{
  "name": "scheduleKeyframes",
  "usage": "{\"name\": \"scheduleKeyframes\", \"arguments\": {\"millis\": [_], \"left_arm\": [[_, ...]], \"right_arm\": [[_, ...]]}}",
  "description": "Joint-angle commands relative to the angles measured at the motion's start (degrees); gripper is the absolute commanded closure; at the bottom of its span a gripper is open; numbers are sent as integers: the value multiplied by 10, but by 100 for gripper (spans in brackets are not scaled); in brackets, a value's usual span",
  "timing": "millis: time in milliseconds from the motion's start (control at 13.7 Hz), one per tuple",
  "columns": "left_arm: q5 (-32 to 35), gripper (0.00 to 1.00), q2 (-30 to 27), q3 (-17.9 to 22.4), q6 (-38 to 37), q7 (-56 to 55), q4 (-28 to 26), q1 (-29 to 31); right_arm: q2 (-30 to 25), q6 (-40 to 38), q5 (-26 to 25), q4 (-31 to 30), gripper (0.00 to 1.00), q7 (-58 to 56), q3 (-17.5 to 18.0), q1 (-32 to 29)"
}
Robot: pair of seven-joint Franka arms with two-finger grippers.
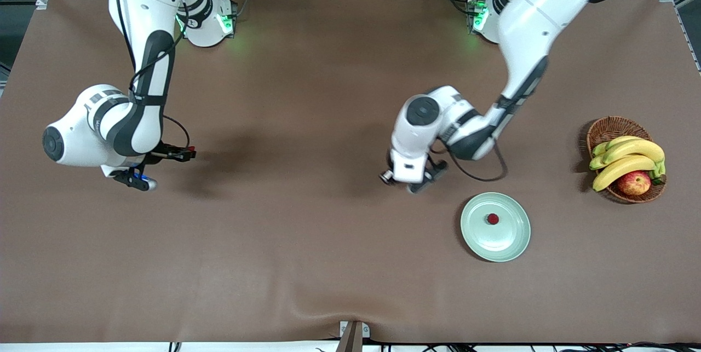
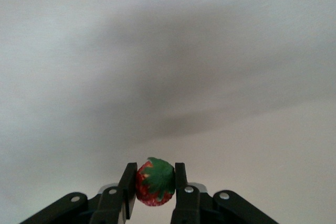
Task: Collect all strawberries into plate
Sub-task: 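Carry the strawberry to the plate with the left gripper while the right gripper grasps another, then release the strawberry onto the plate while the right gripper sets the third down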
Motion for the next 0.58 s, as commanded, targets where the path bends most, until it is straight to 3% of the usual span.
{"name": "scheduleKeyframes", "arguments": {"millis": [0,291,509], "left_arm": [[13,100,-9,-3,-29,112,15,58],[15,100,-8,-3,-29,290,18,150],[15,100,0,-2,-27,388,24,195]], "right_arm": [[-6,-51,-8,54,100,102,-4,9],[-5,-43,13,97,100,303,2,91],[-3,-5,70,104,100,404,25,137]]}}
